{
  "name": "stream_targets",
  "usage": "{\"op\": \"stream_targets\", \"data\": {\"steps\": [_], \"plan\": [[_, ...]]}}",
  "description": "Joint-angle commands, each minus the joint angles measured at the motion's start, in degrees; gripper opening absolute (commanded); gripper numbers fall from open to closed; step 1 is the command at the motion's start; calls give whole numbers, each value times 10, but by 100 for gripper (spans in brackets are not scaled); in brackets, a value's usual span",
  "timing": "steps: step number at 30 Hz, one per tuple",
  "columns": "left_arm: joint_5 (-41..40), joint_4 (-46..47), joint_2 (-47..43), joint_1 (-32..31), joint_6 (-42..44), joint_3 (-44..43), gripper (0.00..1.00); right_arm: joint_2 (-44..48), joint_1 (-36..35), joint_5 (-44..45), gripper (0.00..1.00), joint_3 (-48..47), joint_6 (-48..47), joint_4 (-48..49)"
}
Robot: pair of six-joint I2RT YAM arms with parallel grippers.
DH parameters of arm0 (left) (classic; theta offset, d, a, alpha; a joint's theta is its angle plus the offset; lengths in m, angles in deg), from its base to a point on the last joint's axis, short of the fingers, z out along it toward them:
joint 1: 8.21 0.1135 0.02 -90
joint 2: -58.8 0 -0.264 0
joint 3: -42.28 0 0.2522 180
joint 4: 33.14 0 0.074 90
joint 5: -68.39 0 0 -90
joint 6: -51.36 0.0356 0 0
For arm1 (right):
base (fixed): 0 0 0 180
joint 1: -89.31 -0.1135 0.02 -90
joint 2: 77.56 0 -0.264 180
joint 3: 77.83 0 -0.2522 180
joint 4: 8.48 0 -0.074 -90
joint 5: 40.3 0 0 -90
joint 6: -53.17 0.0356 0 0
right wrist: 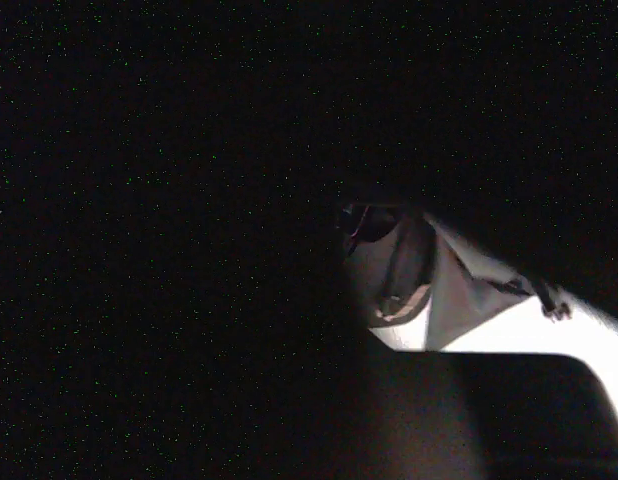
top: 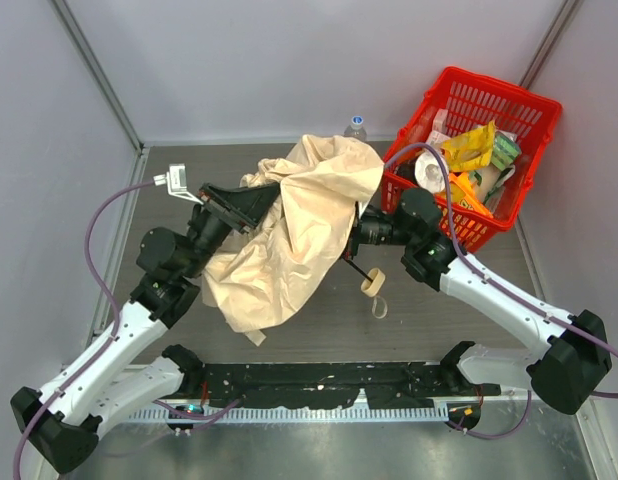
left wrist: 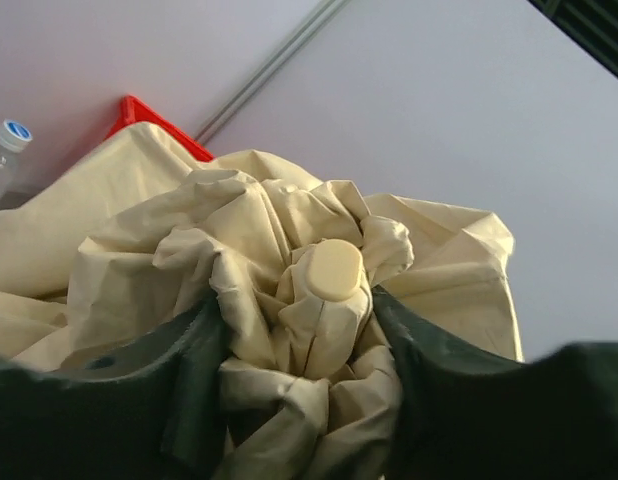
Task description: Put away the umbrella
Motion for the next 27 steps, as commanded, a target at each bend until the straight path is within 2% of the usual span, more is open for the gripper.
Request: {"op": "stream_targets", "data": {"steps": [1, 3, 5, 6, 8, 9, 10, 12, 13, 16, 20, 27], "plan": [[15, 66, -1, -2, 24, -13, 38, 11, -18, -39, 1, -35, -13, 27], [18, 62, -6, -2, 30, -13, 7, 10, -18, -36, 1, -37, -9, 17], [19, 50, -14, -3, 44, -9, 0, 15, -18, 2, 2, -36, -18, -29], [19, 46, -22, -3, 52, -7, 0, 24, -18, 41, 19, -34, -21, -61], [6, 26, -36, -2, 75, 0, 0, 38, -18, 139, 41, -22, -23, -147], [-3, 6, -45, -2, 91, 1, 0, 43, -18, 165, 60, -11, -28, -174], [-10, -15, -54, -3, 111, 1, 0, 62, -18, 198, 77, -3, -46, -242], [-28, -66, -77, -3, 154, -1, 0, 111, -19, 263, 78, 35, -62, -306], [-64, -90, -91, -2, 171, -3, 0, 133, -18, 291, 78, 64, -70, -323], [-106, -130, -123, -3, 202, 5, 0, 227, -18, 344, 79, 88, -95, -414], [-129, -161, -142, -2, 209, 18, 0, 246, -18, 392, 78, -18, -123, -532], [-119, -172, -144, -2, 181, 32, 0, 98, -32, 249, 76, -272, -163, -566]]}}
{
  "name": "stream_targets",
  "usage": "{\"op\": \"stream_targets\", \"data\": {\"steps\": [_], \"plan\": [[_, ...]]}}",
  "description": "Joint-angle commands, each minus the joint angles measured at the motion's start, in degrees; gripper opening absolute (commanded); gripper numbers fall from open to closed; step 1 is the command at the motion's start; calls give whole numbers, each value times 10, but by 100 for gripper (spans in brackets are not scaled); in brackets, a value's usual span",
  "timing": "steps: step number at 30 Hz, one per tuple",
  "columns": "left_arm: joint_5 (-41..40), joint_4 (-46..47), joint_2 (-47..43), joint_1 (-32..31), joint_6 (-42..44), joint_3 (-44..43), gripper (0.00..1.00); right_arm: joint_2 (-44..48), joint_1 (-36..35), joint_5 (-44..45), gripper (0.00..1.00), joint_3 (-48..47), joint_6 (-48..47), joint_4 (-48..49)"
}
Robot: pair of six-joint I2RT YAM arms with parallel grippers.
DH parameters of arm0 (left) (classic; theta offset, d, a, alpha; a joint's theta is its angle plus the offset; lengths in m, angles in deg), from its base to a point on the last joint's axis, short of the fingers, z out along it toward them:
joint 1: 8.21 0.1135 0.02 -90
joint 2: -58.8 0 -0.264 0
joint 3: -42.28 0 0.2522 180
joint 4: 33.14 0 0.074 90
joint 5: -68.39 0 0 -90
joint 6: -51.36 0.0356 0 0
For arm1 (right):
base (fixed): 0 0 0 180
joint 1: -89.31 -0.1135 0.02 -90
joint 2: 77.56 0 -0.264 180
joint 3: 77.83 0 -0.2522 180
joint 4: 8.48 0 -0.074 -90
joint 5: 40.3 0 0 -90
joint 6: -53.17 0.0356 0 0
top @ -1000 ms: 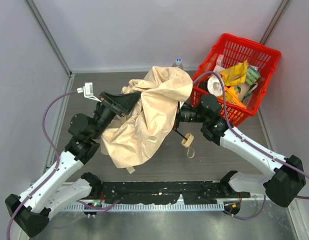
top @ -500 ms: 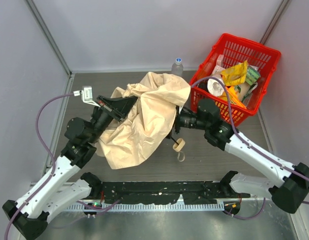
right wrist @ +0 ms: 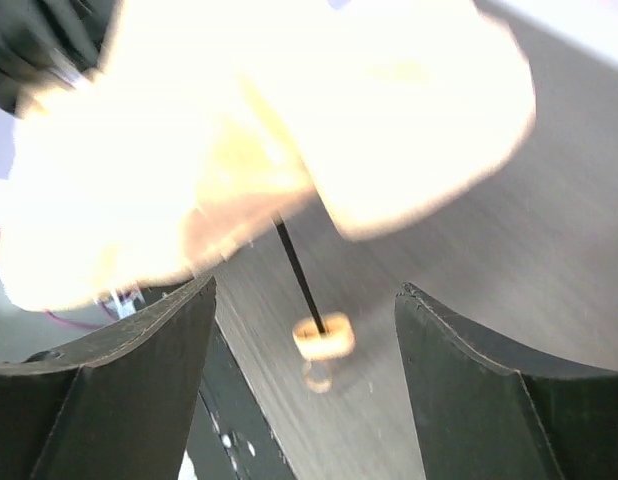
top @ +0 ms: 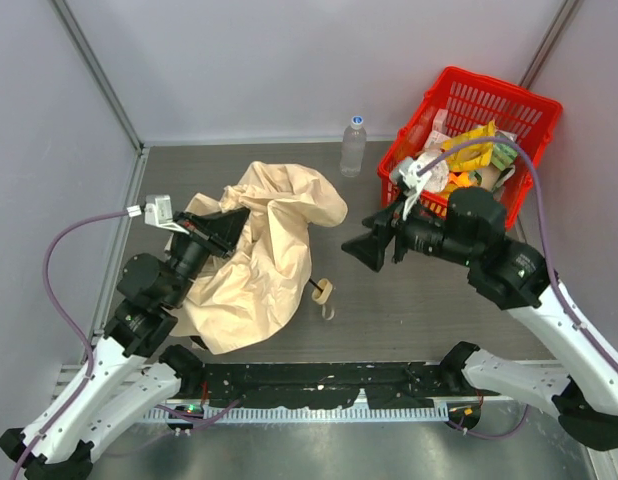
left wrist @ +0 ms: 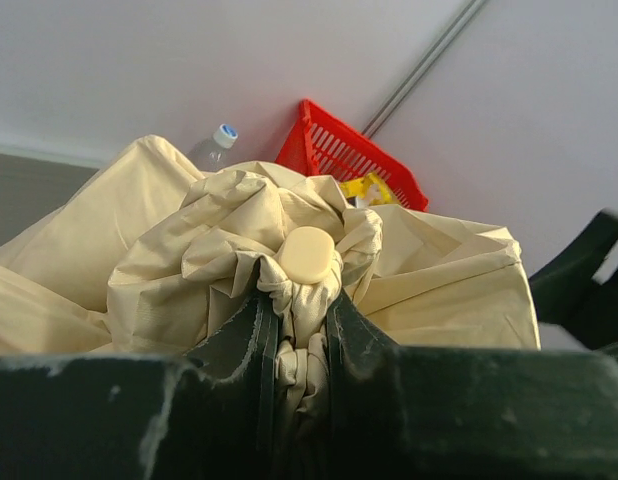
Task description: Put away the umbrella
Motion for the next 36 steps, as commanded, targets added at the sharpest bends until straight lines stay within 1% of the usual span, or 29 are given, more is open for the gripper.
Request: {"op": "stream_targets", "data": {"steps": [1, 3, 6, 7, 8, 9, 12, 13, 14, 17, 18, 20, 23, 25, 27, 28, 29, 30, 31, 32, 33, 34, 35, 36], "plan": [[-4, 5, -3, -1, -6, -9, 0, -101, -14, -75, 76, -144, -39, -31], [11, -5, -4, 0, -6, -14, 0, -145, -14, -77, 77, -206, -42, -38], [18, -21, -9, -1, -21, -21, 0, -210, -19, -119, 77, -239, -37, -41], [17, -26, -12, 0, -28, -21, 0, -215, -32, -123, 78, -229, -34, -32], [17, -29, -13, -1, -35, -22, 0, -212, -41, -109, 80, -220, -30, -1], [18, -31, -15, -1, -43, -22, 0, -208, -60, -75, 81, -199, -28, 14], [17, -44, -10, -1, -62, -28, 0, -205, -90, -69, 85, -193, -19, 59], [25, -45, -5, 0, -66, -31, 0, -206, -110, -38, 87, -189, -30, 66], [36, -44, -1, 0, -68, -34, 0, -208, -121, -24, 91, -187, -38, 73], [76, -30, 7, 0, -64, -45, 0, -228, -125, -7, 97, -181, -44, 82], [108, -23, 9, -1, -61, -45, 0, -232, -125, -14, 97, -180, -42, 84], [140, 0, 6, 0, -54, -40, 0, -239, -126, -48, 97, -169, -31, 102], [190, 35, 4, -1, -47, -31, 0, -232, -126, -45, 97, -141, -27, 112], [197, 43, 9, 0, -49, -29, 0, -229, -134, -26, 97, -132, -31, 108], [206, 53, 17, 0, -49, -31, 0, -235, -148, 12, 97, -134, -35, 90], [210, 57, 20, -1, -48, -33, 0, -237, -154, 46, 97, -141, -33, 84], [209, 60, 22, 0, -46, -33, 0, -240, -153, 77, 97, -148, -26, 66], [201, 57, 23, -1, -42, -34, 0, -242, -154, 129, 97, -166, -19, 54], [179, 42, 21, 0, -39, -36, 0, -244, -154, 148, 97, -177, -21, 17], [151, 16, 21, 0, -38, -42, 0, -240, -155, 187, 97, -196, -16, 1], [108, -10, 21, -1, -37, -47, 0, -234, -167, 208, 97, -202, -11, -29], [58, -38, 23, -1, -36, -53, 0, -224, -177, 250, 97, -206, 1, -41], [23, -65, 24, 0, -34, -58, 0, -218, -209, 285, 97, -206, 5, -54], [-10, -86, 27, -1, -32, -64, 0, -214, -222, 293, 97, -204, 20, -59]]}}
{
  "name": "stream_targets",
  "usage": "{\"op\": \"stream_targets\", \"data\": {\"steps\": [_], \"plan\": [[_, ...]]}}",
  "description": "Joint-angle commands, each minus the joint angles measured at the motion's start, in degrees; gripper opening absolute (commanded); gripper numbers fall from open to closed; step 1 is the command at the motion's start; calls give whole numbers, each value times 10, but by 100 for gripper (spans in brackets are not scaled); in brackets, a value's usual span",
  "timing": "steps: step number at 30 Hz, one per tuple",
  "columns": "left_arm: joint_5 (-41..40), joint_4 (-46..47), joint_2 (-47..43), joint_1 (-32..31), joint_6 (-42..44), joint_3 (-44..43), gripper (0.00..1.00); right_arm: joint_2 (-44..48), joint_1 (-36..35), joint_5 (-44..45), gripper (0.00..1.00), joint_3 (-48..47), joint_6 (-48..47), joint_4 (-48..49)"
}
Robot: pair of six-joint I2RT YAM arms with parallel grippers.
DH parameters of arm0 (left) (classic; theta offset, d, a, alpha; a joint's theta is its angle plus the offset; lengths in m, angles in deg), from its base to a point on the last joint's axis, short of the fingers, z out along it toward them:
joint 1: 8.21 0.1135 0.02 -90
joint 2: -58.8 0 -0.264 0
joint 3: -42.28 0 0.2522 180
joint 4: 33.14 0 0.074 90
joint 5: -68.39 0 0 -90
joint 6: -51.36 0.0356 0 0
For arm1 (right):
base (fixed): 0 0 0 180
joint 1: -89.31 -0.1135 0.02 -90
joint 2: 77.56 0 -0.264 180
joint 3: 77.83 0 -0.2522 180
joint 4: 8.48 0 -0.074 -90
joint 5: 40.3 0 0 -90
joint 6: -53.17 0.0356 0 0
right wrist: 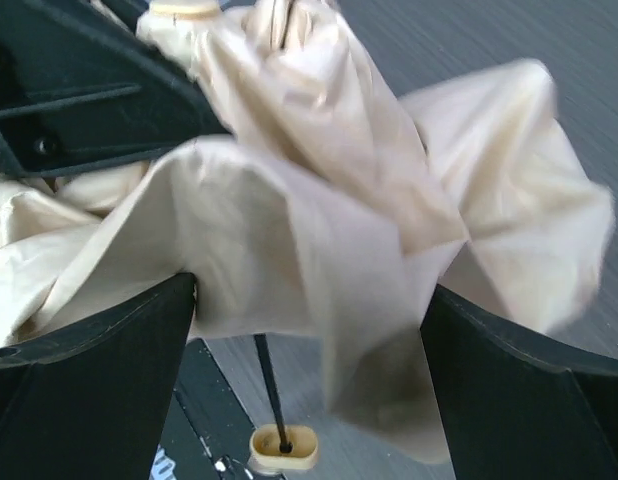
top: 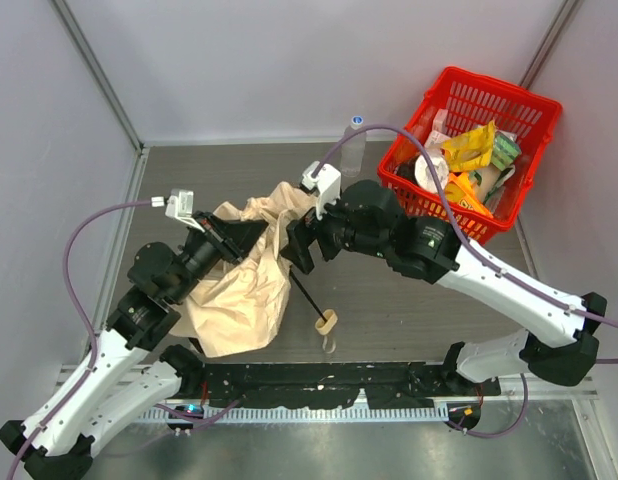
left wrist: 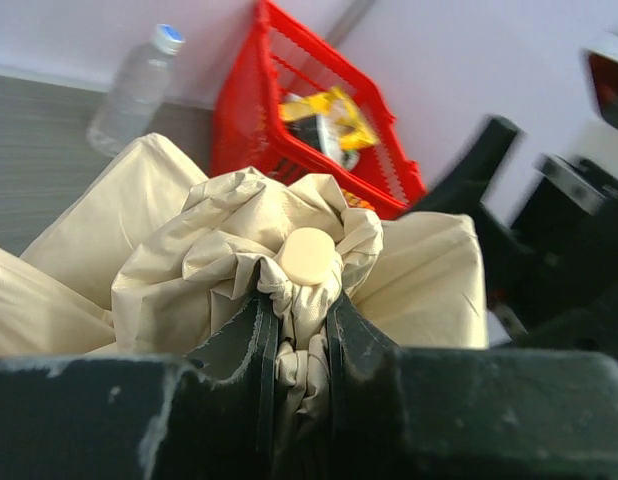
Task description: Put away the umbrella
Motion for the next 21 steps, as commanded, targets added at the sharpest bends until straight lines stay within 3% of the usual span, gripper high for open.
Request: {"op": "stream_targets", "data": {"steps": [1, 5, 8, 11, 15, 21], "plan": [[-165, -39, 0, 0, 13, -49, 0, 31, -80, 149, 97, -33, 43, -66], [-210, -46, 5, -1, 21, -48, 0, 30, -147, 187, 97, -44, 64, -65], [-228, -43, 2, 0, 20, -44, 0, 45, -157, 225, 95, -51, 85, -66], [-240, -51, -1, 0, 29, -47, 0, 64, -169, 322, 93, -71, 88, -96], [-238, -46, -5, 0, 34, -47, 0, 61, -169, 183, 92, -44, 85, -32], [-231, -54, -5, 0, 21, -45, 0, 13, -168, 137, 92, -36, 104, 18]]}}
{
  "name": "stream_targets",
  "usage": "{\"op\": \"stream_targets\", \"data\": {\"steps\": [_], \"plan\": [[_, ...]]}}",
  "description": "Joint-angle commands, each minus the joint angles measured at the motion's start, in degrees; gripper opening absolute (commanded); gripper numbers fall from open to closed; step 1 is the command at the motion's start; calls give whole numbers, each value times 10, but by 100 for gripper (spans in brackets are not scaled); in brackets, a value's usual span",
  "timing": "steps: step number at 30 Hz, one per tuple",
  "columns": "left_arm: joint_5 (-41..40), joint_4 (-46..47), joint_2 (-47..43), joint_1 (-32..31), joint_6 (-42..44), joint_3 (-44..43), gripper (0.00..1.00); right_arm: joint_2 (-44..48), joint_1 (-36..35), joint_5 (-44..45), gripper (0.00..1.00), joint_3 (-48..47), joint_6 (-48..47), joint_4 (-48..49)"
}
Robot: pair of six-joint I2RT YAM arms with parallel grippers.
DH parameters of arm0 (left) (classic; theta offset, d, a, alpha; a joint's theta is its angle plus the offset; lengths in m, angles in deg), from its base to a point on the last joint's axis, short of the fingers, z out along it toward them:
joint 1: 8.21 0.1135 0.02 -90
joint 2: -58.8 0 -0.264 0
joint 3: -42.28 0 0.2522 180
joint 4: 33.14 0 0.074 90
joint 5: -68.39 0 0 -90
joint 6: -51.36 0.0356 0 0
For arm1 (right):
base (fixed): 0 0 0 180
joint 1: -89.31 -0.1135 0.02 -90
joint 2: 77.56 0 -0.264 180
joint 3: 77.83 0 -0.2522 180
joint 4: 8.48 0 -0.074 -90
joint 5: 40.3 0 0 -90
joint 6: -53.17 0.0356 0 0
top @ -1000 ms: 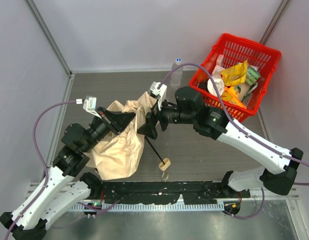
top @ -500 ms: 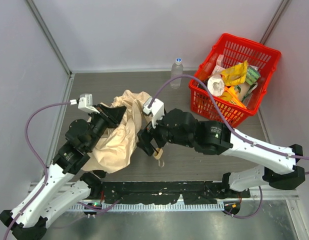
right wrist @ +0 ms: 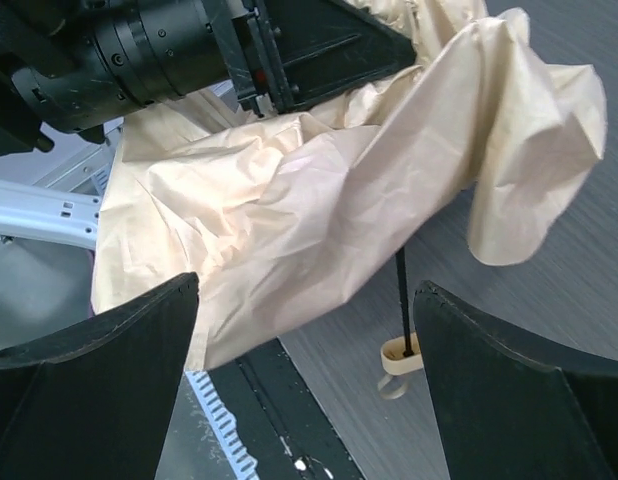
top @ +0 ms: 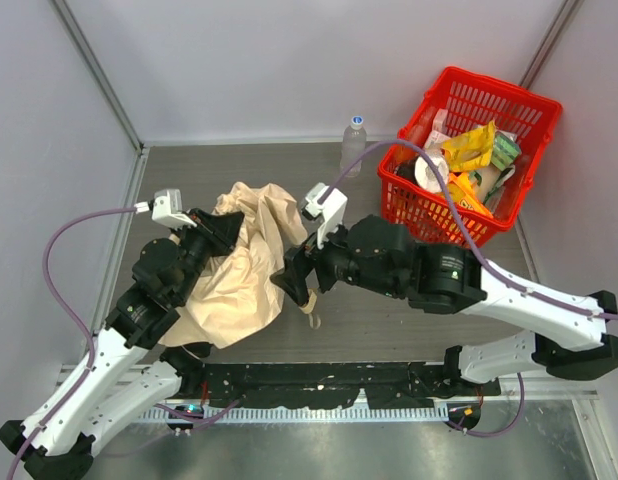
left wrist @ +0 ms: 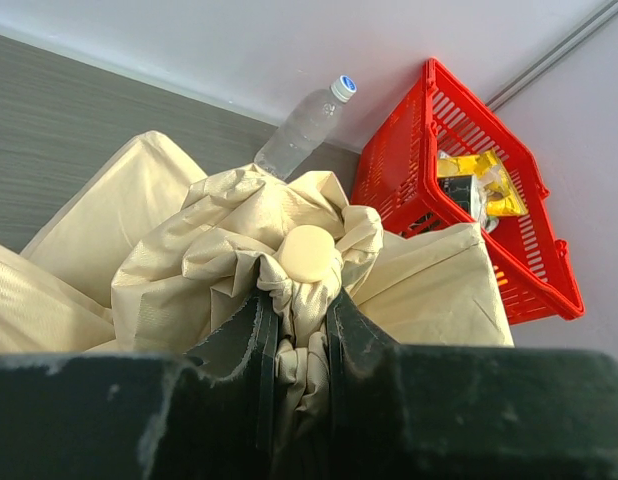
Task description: Put away the umbrella
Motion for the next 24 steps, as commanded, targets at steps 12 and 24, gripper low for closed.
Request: {"op": "stream_targets", "data": {"steps": [12, 24], "plan": [[19, 8, -38, -1, -36, -32, 0, -80, 47, -55, 20, 18, 3, 72], [250, 119, -94, 0, 0, 42, 0, -7, 162, -142, 1, 84, -176, 96]]}}
